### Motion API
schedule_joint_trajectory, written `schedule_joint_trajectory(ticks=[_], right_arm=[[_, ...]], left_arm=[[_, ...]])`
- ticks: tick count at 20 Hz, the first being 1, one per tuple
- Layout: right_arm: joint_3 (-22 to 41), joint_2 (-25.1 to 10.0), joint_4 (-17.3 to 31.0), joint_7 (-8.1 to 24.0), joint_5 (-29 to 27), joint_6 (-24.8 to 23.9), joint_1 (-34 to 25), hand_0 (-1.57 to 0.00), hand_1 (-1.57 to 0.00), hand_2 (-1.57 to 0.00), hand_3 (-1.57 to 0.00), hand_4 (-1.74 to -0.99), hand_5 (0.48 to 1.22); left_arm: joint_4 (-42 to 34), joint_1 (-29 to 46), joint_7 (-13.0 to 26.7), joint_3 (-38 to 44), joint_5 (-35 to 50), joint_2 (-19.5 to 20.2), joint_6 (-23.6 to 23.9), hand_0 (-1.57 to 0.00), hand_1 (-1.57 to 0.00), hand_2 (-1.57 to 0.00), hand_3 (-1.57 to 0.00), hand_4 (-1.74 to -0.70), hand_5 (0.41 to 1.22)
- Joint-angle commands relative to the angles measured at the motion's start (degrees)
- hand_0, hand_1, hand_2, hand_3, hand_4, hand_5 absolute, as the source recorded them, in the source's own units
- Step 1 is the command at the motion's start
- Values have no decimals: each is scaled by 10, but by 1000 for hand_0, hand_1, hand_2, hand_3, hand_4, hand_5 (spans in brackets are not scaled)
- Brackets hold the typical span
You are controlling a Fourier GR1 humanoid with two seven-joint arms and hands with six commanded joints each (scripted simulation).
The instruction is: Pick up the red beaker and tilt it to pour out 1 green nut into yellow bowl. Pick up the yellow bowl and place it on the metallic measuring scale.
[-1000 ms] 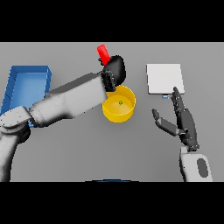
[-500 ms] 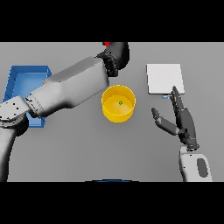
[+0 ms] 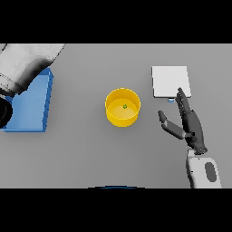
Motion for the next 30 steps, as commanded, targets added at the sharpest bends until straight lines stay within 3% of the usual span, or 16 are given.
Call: schedule_joint_trajectory(ticks=[1, 7, 10, 14, 18, 19, 24, 26, 30], right_arm=[[2, 0, 6, 2, 6, -3, -4, 1, 1, 1, 1, -1292, 645], [9, -10, 13, -28, 19, 1, -18, 1, 1, 1, 1, -1304, 653], [11, -9, 10, -18, 18, 1, -11, 1, 1, 1, 1, -1294, 649], [13, 2, 14, 1, 9, 3, -20, 1, 1, 1, 1, -1275, 656], [13, -6, 19, -20, 18, 2, -16, 1, 1, 1, 1, -1302, 671], [10, -11, 17, -22, 14, 6, -14, 1, 1, 1, 1, -1307, 677], [17, -10, 16, -20, 19, 9, -11, 1, 1, 1, 1, -1304, 707], [15, -16, 20, -28, 21, 10, -10, 1, 1, 1, 1, -1309, 716], [19, -14, 19, -18, 30, 3, -12, 1, 1, 1, 1, -1327, 724]], left_arm=[[34, 0, 18, 45, 45, 23, 0, -1571, -1530, -1528, -1445, -1611, 1217], [128, 54, 43, 171, 224, 96, 79, -1571, -1560, -1560, -1400, -1707, 1220], [136, 92, 83, 204, 291, 124, 118, -1571, -1566, -1565, -1398, -1724, 1220], [140, 165, 125, 222, 355, 140, 165, -1571, -1569, -1569, -1465, -1734, 1221], [136, 250, 156, 249, 432, 136, 203, -1571, -1570, -1570, -1464, -1738, 1221], [124, 271, 163, 256, 451, 139, 213, -1571, -1570, -1570, -1418, -1739, 1221], [40, 366, 208, 264, 517, 163, 265, -1571, -1571, -1571, -1521, -1740, 1221], [-19, 410, 212, 257, 532, 182, 289, -1571, -1571, -1571, -1447, -1740, 1221], [-158, 484, 264, 239, 562, 219, 336, -1571, -1571, -1571, -1340, -1738, 1221]])
